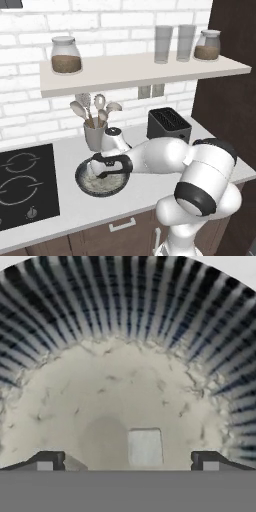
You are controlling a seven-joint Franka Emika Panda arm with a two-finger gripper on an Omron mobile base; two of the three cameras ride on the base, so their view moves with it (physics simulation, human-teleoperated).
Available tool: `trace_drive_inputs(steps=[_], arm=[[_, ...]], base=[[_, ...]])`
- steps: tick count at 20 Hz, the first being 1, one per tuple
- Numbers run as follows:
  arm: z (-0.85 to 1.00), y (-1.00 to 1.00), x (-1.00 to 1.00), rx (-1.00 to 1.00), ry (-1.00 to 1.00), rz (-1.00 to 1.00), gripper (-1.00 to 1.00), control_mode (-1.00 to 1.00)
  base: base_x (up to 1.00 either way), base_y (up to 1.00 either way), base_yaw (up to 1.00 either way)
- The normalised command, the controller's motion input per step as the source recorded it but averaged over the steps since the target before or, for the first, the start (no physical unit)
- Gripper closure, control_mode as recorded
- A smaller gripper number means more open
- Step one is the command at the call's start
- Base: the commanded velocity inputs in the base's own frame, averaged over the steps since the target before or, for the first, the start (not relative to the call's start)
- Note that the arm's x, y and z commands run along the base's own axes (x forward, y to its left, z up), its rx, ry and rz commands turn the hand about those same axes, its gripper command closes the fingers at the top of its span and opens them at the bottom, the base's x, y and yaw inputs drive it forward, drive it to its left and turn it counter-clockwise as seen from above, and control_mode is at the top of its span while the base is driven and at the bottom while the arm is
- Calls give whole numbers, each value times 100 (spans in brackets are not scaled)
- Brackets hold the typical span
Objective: Grab a lemon wedge from the fridge and one ice cube from the ice bowl, and put them in the glass of lemonade.
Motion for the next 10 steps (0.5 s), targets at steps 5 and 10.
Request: trace_drive_inputs(steps=[5, 10], arm=[[-33, 2, 8, 0, 0, 0, -100, -100], [-25, 0, 1, 0, 0, 0, -100, -100]], base=[[0, 0, 0], [0, 0, 0]])
